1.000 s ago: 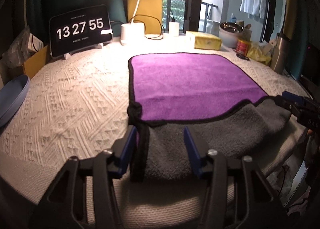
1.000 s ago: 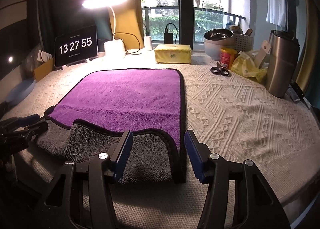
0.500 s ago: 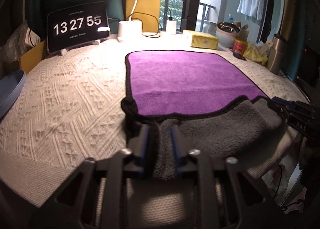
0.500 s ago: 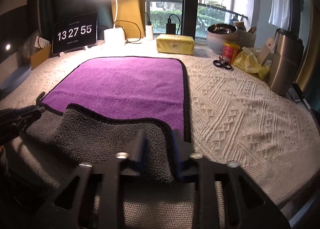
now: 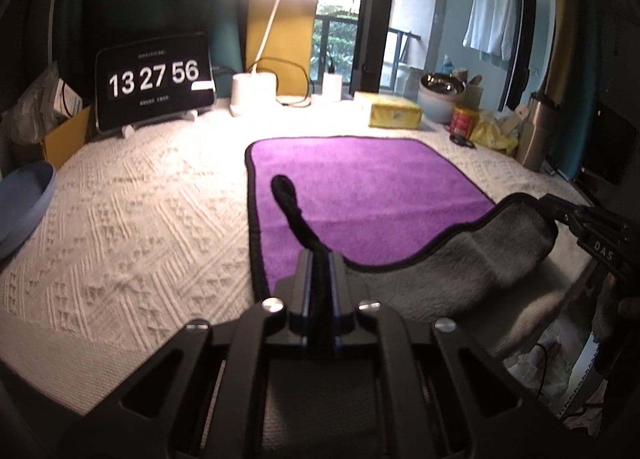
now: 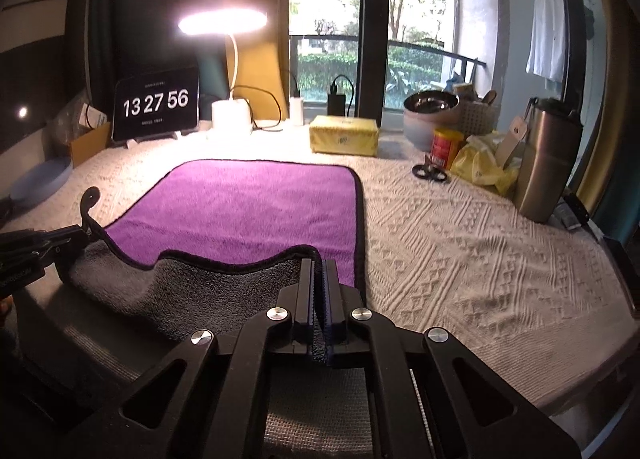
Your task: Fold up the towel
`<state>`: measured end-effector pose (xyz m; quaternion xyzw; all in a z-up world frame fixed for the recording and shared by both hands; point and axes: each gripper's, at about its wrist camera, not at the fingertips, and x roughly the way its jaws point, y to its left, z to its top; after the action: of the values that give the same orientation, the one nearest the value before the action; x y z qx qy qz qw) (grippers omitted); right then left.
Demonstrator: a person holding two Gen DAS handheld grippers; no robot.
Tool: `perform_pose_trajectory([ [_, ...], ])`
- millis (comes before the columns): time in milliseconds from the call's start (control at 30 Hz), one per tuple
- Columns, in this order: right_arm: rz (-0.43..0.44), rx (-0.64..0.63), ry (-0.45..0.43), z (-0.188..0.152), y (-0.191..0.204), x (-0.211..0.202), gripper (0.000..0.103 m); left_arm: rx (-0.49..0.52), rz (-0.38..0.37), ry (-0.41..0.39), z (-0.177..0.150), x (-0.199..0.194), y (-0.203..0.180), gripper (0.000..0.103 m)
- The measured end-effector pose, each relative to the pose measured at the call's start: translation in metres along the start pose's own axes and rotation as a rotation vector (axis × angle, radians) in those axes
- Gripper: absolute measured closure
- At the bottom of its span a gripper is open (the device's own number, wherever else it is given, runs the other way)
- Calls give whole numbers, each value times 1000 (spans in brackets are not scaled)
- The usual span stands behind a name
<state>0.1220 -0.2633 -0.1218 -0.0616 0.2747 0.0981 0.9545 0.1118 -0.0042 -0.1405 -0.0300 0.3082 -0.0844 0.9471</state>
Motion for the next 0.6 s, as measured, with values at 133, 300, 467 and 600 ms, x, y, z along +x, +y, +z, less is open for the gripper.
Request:
perform_pose_trajectory([
  [133,0,1,-30,5,0,-8,99,1,-2,-26,7,-6,-1,95],
  [300,-1,7,-68,14,-2,-17,99,3,-9,-39,12,-8,-1,96],
  [467,-3,6,-90,19,-3,-21,99,-2,-7,-53,17,-12,1,96],
  [600,-8,7,-110,23,-6,-23,99,-4,-6,-76,25,-14,2,96],
])
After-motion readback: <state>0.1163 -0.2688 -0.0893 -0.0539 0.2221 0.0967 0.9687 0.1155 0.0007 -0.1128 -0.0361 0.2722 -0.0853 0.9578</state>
